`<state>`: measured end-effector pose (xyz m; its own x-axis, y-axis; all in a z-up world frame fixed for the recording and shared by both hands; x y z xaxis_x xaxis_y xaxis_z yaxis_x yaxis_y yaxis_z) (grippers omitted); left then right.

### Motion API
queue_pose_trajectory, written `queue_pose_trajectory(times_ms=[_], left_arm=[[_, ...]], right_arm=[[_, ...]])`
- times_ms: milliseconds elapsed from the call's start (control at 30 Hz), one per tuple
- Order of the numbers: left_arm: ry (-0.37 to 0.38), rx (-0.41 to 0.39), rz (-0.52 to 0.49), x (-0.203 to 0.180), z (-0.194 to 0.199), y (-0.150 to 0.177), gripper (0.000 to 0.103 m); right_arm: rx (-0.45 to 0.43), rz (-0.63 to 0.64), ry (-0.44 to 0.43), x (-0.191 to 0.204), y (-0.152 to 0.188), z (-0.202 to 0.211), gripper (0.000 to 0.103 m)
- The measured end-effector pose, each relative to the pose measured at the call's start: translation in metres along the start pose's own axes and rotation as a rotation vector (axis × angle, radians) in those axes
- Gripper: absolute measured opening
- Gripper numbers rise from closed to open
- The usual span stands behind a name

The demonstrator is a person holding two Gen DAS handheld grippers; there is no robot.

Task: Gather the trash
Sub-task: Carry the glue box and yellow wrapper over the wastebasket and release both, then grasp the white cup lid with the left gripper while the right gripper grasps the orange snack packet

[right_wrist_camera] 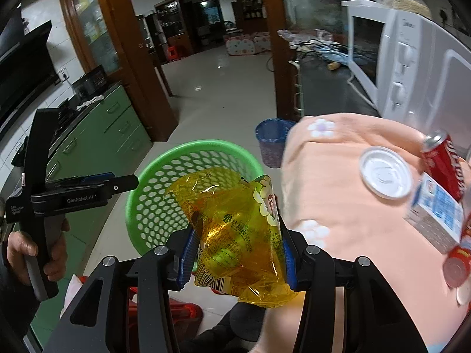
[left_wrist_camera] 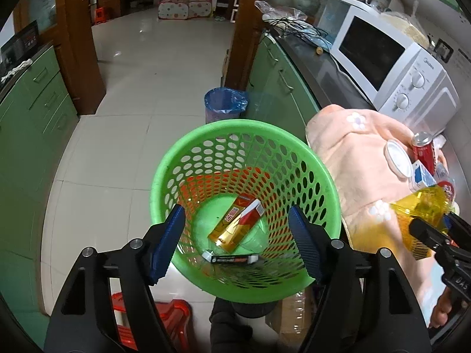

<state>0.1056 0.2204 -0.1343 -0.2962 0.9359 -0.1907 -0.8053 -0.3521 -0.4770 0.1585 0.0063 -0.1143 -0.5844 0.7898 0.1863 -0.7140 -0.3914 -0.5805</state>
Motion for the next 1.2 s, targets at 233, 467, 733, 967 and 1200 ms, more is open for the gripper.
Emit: queue_pose_trajectory(times_ms=[233, 467, 733, 967, 1200], left_arm=[[-0.011, -0.019, 0.026, 0.012, 0.011, -0.001, 0.075], [-0.021, -0.036, 0.064, 0.025, 0.019, -0.004, 0.079], [-0.020, -0.041, 0.074, 0.027, 0.021, -0.006, 0.079], [-0.007, -0.041, 0.048, 0.014, 0.023, -0.007, 0.079], [0.024, -0.034, 0.003, -0.013, 0.019, -0.009, 0.079]], right_arm=[[0.020, 0.006, -0.050, 0.019, -0.009, -0.026, 0.046], [0.028, -0.048, -0.127, 0.028, -0.016, -0.043, 0.060], [0.001, -0.054, -0.151, 0.035, -0.018, -0.035, 0.075], [-0.017, -0.063, -0.115, 0.022, -0.007, -0.015, 0.077], [-0.033, -0.104, -0.044, -0.012, 0.006, 0.007, 0.079]])
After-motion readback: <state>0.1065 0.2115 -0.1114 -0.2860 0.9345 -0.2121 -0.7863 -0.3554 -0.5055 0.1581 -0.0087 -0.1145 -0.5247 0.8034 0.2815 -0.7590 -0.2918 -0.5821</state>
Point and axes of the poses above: each gripper's, at about its wrist camera, not at the fingertips, and z roughly against the way its jaws point, x to its left, y to its underside, the point moved 4 cm from there along -z, roughly the way its jaws point, and after that the axes turned 4 degrees about x, right-handed, at the moved point
